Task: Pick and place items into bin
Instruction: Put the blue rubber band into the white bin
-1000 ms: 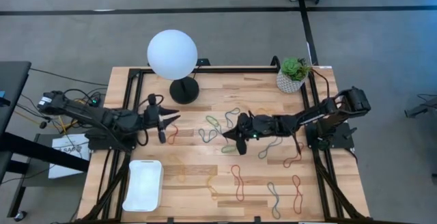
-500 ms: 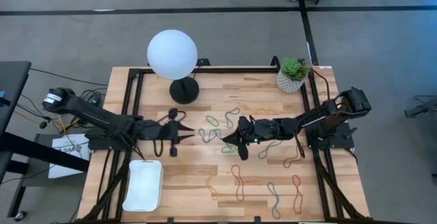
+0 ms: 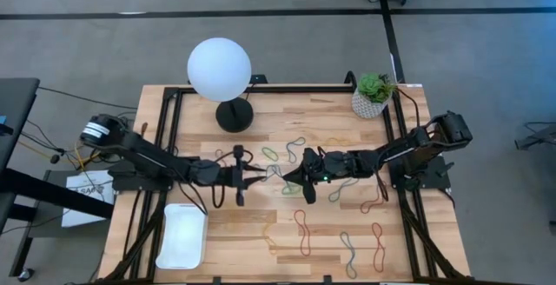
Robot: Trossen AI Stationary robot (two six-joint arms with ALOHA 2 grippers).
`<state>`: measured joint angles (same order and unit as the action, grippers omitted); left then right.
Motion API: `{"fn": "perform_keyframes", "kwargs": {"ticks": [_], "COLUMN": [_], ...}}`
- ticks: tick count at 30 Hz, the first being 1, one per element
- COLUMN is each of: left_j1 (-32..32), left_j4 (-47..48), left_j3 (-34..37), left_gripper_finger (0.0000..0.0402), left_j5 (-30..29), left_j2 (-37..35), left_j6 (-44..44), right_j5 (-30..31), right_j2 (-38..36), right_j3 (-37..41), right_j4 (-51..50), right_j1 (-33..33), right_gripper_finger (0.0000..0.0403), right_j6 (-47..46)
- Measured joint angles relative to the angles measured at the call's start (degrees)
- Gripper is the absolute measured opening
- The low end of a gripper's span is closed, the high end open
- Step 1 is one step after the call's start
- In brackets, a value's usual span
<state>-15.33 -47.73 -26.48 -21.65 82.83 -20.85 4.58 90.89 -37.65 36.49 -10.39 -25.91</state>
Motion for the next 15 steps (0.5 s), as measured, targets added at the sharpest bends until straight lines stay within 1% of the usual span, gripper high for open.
{"fn": "perform_keyframes", "kwargs": {"ticks": [9, 12, 15], "left_j1": [0.0, 0.0, 0.1], "left_j4": [-8.7, -9.9, -8.6], "left_j3": [0.0, -0.4, -1.8], "left_gripper_finger": [0.0078, 0.0078, 0.0078], "left_j5": [0.0, -0.2, -0.3], "left_j2": [5.5, 6.4, 6.4], "left_j6": [-7.9, -9.8, -10.2], "right_j5": [0.0, 0.0, 0.0], "right_j2": [0.0, 0.0, 0.0], "right_j3": [0.0, 0.0, 0.0], "right_j4": [0.0, 0.0, 0.5], "right_j1": [0.0, 0.0, 0.0], "right_gripper_finger": [0.0001, 0.0000, 0.0001], "right_j6": [0.0, 0.0, -0.1]}}
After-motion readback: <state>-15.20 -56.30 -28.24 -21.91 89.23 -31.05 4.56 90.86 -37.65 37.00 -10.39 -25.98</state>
